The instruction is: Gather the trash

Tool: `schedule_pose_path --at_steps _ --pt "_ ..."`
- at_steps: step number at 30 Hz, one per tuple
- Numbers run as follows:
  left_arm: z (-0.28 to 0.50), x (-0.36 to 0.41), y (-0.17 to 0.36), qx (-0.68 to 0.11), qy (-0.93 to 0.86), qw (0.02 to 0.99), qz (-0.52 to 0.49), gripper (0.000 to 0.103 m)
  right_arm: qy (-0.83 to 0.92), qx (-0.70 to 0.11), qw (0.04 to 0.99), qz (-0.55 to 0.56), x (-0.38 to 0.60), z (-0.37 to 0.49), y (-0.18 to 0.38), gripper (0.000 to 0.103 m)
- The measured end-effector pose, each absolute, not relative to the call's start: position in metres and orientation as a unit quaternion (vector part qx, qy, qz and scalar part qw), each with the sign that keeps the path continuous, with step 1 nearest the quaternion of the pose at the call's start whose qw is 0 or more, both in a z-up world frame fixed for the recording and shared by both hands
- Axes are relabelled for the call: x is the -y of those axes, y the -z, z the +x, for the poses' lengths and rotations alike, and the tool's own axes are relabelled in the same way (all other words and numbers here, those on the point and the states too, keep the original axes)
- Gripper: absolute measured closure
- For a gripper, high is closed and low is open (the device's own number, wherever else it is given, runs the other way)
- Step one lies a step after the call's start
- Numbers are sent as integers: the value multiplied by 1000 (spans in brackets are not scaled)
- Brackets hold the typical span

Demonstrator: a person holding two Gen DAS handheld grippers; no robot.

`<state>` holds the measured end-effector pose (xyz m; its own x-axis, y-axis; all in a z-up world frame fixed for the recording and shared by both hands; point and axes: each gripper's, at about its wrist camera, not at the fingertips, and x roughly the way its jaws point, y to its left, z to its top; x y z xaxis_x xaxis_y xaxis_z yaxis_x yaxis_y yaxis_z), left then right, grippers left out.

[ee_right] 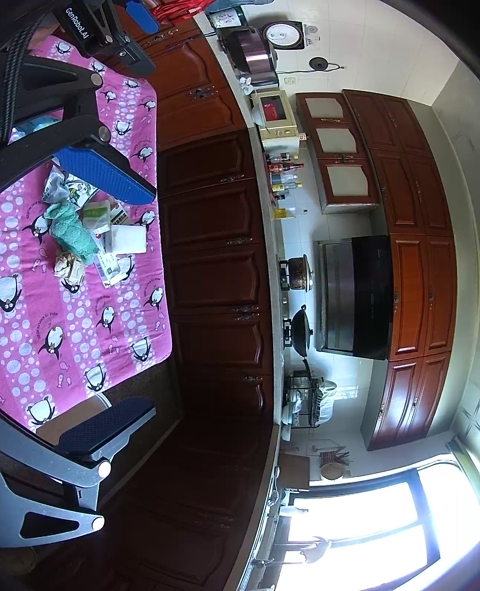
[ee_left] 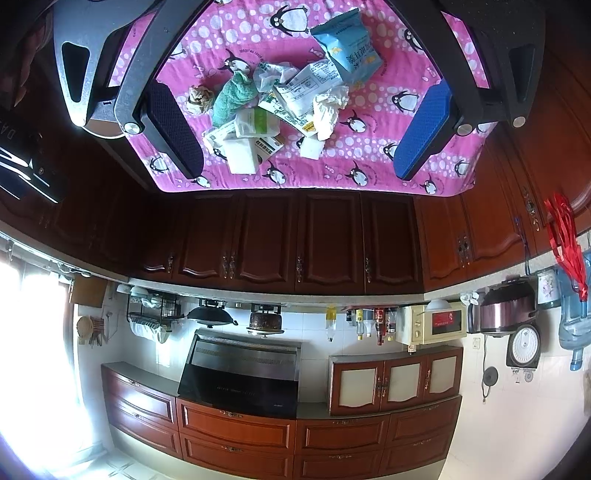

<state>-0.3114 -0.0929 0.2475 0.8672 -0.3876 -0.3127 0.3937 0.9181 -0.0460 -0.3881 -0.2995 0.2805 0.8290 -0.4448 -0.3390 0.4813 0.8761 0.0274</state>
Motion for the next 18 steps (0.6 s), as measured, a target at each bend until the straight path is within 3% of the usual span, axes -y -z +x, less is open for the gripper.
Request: schedule_pose_path --at_steps 18 --pt "-310 92 -246 -164 199 966 10 1 247 -165 953 65 304 -388 -277 0"
